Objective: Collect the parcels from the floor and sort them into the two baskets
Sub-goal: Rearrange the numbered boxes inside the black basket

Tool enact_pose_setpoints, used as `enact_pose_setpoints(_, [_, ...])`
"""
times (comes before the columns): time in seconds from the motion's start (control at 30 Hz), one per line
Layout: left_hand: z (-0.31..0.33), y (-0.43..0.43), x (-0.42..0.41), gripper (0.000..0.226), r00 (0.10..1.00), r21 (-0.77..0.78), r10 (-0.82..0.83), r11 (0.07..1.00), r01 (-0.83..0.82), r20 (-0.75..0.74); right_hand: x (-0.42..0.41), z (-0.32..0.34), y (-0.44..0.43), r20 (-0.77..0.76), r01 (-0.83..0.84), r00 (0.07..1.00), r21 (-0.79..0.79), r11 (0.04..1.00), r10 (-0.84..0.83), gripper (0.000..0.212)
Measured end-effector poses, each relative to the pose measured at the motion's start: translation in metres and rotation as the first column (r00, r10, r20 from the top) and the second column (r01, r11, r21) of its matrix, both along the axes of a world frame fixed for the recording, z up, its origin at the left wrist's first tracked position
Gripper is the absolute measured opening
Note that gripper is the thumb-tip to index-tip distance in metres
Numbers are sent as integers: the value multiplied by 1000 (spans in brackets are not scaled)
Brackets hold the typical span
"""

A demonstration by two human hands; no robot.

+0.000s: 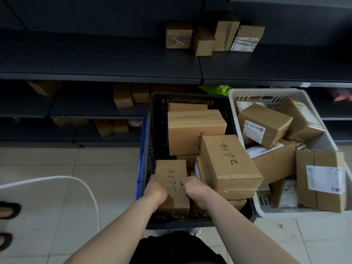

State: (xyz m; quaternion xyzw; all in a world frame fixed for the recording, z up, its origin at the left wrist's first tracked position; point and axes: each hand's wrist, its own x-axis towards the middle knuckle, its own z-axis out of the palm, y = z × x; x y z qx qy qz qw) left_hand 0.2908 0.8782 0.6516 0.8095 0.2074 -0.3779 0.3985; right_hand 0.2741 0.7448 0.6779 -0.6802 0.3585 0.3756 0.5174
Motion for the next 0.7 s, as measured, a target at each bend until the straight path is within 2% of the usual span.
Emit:
enact_pose_setpoints(0.2, [-3,-1,1,48,1000,-46,21,999,-22,-17,5,7,-7,-35,-30,999,4,1000,30,21])
enact_pose_setpoints(0.27, [-1,-1,-1,61,998,-106,51,993,-55,-48,2,4,-9,-44,3,999,-5,1000,-3,17])
enact_pose_setpoints(0.33, [1,-1,-6,73,992,-161,107,980,-116,-67,0,-3,-10,-44,26,999,-23,999,-27,22])
enact_pose_setpoints(0.43, [0,0,-11,77,977,-208,195,956,-209,-83,-2,-9,-9,-43,45,998,-31,999,-46,28])
enact_pose_setpoints(0.53, [-8,2,-12,81,966,-231,235,939,-253,-105,-2,-7,-6,-23,87,996,-19,996,-87,26])
enact_pose_setpoints(0.7, [-15,2,-18,82,975,-195,204,956,-219,-93,-5,-10,-3,-14,94,995,-47,994,-95,22])
